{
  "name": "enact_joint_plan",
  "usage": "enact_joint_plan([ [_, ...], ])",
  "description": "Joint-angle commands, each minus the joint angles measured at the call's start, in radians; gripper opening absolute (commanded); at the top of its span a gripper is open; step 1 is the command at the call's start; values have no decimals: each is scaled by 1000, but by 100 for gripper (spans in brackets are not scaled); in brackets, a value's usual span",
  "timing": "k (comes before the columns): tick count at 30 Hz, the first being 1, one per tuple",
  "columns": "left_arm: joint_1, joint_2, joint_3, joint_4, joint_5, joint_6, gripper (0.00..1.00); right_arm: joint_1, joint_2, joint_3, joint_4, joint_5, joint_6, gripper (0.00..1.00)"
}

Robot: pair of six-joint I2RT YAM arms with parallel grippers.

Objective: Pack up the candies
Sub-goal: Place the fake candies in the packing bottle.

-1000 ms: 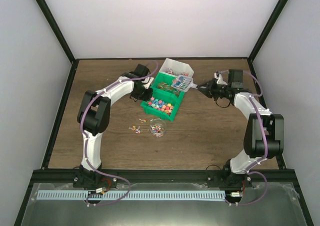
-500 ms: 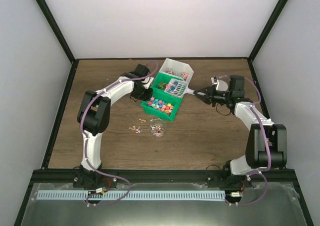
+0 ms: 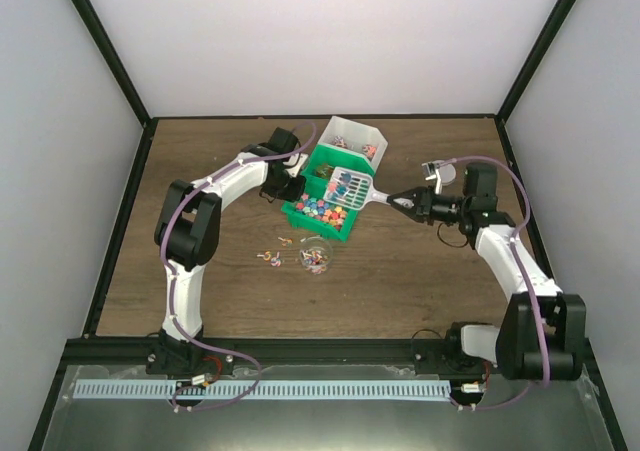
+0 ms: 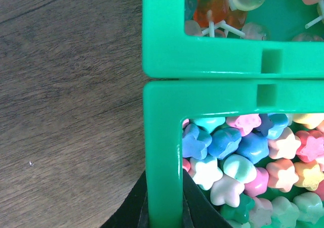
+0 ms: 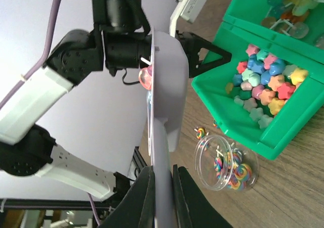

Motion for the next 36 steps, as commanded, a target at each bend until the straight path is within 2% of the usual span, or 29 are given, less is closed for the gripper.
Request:
enact_joint_plan([
  [1,6,57,-12,5,11,-23,5,21,-64,-9,-141,-3,-143,1],
  [8,6,52,-8,4,11,-22,4,110,-153,-27,-247,100,-209,1],
  [16,6,46,-13,5,18,-23,5,187,-158,-14,-340,184,-287,1],
  [22,6,25,-34,21,22,-20,14,216,-153,-17,-379,218,-305,1],
  [36,6,24,-29,24,34,-24,19,269,-200,-30,-467,358,-381,1],
])
